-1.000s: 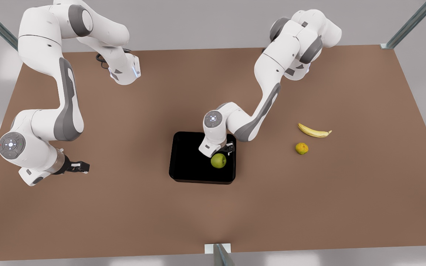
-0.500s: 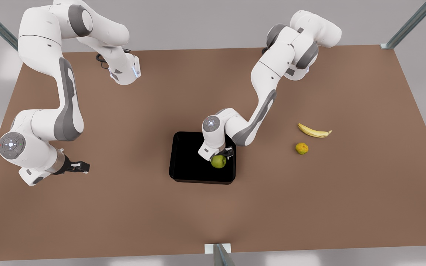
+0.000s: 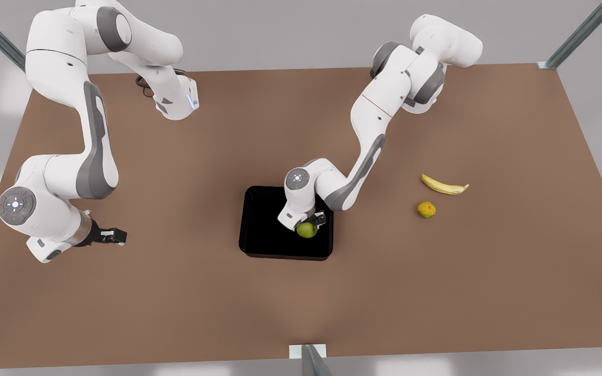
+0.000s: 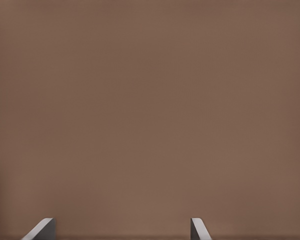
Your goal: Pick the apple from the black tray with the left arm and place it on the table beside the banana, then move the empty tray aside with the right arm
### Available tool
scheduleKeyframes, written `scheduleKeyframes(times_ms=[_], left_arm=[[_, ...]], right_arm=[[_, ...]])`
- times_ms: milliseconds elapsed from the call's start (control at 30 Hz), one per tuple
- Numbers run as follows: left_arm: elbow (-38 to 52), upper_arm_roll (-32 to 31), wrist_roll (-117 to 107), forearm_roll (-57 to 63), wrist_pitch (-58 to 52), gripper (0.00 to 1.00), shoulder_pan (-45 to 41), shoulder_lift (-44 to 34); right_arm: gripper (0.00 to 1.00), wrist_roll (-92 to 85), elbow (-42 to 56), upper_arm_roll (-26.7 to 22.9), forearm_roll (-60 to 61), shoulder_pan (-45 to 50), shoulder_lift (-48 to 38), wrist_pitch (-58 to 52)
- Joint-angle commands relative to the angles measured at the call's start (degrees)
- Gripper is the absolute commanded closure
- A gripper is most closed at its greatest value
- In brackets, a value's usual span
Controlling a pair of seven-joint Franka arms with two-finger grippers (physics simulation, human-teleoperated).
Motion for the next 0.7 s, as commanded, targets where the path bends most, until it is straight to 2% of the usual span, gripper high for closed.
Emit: scheduleKeyframes(times_ms=[0, 33, 67, 100, 233, 467, 500, 567, 667], left_arm=[[0.01, 0.00, -1.70, 0.11, 0.70, 0.00, -0.02, -0.06], [0.01, 0.00, -1.96, 0.11, 0.61, 0.00, -0.02, -0.06], [0.01, 0.00, -2.05, 0.20, 0.52, 0.05, -0.11, -0.06], [0.01, 0.00, -2.05, 0.20, 0.52, 0.21, -0.11, -0.06], [0.01, 0.00, -1.88, 1.43, -0.27, 0.18, -0.19, -0.58], [0.27, -1.41, 3.48, 0.03, -19.43, 0.18, 0.07, -7.79], [0.27, -1.32, 5.77, -1.73, -21.88, 0.18, 0.68, -9.37], [0.27, -1.32, 12.44, -4.20, -28.48, 0.18, 3.23, -14.03], [0.27, -0.97, 25.71, -4.81, -32.96, 0.18, 9.91, -16.49]], right_arm=[[0.00, -0.05, 0.03, -0.06, 0.05, 0.00, -0.07, -0.02], [0.00, -0.05, 0.03, 0.02, 0.05, 0.00, -0.07, -0.02], [0.00, -0.05, 0.03, -0.06, 0.05, 0.00, -0.07, -0.02], [0.00, -0.05, 0.03, 0.02, 0.05, 0.00, -0.07, -0.02], [0.00, -0.05, 0.03, 0.02, 0.05, 0.00, -0.07, -0.02], [0.00, -0.05, 0.03, -0.24, 0.05, 0.00, -0.16, -0.20], [0.00, -0.13, 0.03, -0.59, -0.30, 0.00, -0.42, -2.91], [0.00, -0.22, 8.99, -0.24, -0.22, 0.00, -0.77, -18.20], [0.00, -0.57, 8.99, 0.73, 1.98, 0.18, -4.90, -25.06]])
